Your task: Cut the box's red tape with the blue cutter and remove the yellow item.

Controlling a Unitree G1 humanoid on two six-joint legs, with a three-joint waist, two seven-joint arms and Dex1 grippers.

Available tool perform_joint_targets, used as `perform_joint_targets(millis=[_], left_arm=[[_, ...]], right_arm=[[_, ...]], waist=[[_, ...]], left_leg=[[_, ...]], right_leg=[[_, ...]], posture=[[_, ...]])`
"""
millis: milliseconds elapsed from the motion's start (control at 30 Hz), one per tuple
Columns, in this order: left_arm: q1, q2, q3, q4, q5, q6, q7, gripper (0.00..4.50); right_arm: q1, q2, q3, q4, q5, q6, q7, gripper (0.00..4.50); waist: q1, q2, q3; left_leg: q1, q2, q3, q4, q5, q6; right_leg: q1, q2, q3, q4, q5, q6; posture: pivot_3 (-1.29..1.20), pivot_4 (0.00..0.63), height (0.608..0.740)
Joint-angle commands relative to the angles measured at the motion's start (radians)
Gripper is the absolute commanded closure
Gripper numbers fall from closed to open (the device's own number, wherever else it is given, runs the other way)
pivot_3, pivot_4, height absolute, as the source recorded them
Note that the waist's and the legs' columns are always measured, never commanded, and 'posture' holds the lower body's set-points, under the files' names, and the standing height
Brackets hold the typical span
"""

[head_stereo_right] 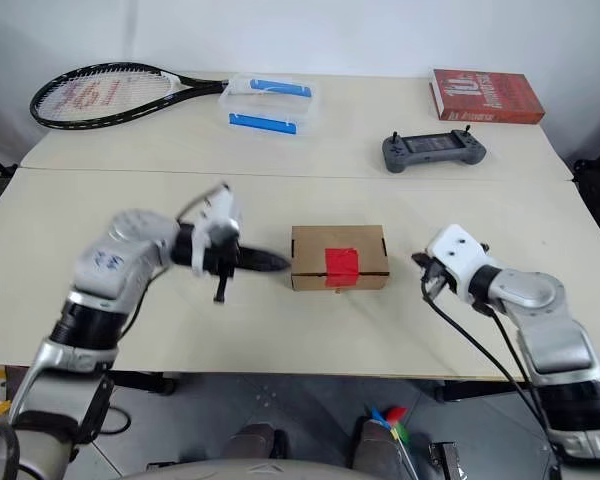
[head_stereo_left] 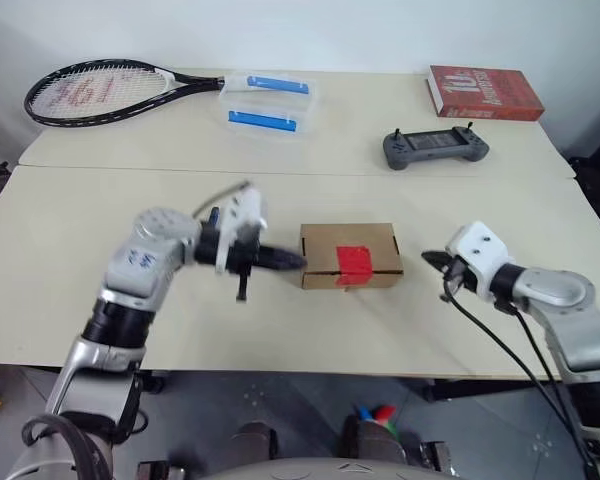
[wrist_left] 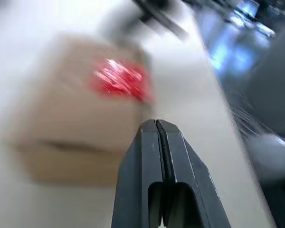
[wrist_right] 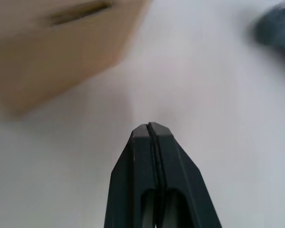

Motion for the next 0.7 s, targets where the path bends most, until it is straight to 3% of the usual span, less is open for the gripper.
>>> perform_joint_targets(millis=[33,200,333,433,633,700], left_arm=[[-0.155,-0.073,0.014,0.339,0.108,-0.251,0.153,4.48],[-0.288,-0.179,-0.129,0.767,0.313,-0.521,0.172,4.48],[-0.308,-0.222,-0.177,0.898,0.371,-0.574,0.095,4.48],[-0.3,-0.233,-0.175,0.888,0.359,-0.522,-0.009,4.48],[-0.231,-0.203,-0.154,0.715,0.307,-0.391,-0.165,4.48],[-0.172,-0.2,-0.154,0.572,0.275,-0.296,-0.2,4.48]], right_arm=[[0.052,0.012,-0.014,-0.175,0.116,0.062,0.052,4.5],[0.095,0.115,0.107,-0.322,0.097,0.141,-0.063,4.5],[0.029,0.233,0.182,-0.3,0.008,0.168,-0.215,4.5],[-0.024,0.281,0.177,-0.257,-0.032,0.185,-0.294,4.5],[-0.085,0.264,0.099,-0.235,0.026,0.231,-0.261,4.5],[-0.114,0.225,0.1,-0.19,0.009,0.206,-0.218,4.5]], waist=[[-0.002,0.0,0.0],[-0.008,-0.001,0.0],[-0.011,-0.001,0.0],[-0.01,-0.002,0.0],[-0.007,-0.002,0.0],[-0.008,-0.001,0.0]], left_leg=[[0.001,0.0,0.0,0.0,0.0,0.0],[0.001,-0.001,0.002,0.0,-0.001,0.001],[-0.001,-0.001,0.003,-0.001,-0.001,0.002],[-0.002,-0.001,0.003,0.0,-0.001,0.002],[-0.002,-0.001,0.003,0.0,-0.001,0.002],[-0.002,-0.001,0.003,0.0,-0.001,0.002]], right_leg=[[0.001,0.0,0.0,0.0,0.0,0.0],[0.001,0.0,0.0,-0.001,0.001,0.001],[-0.002,0.0,0.0,0.0,0.001,0.001],[-0.004,0.0,0.0,0.0,0.001,0.001],[-0.003,-0.001,0.001,0.0,0.001,0.001],[-0.003,-0.001,0.001,0.0,0.001,0.001]], posture=[[0.0,0.15,0.74],[0.0,0.15,0.74],[0.0,0.15,0.74],[0.0,0.15,0.74],[0.0,0.15,0.74],[0.0,0.15,0.74]])
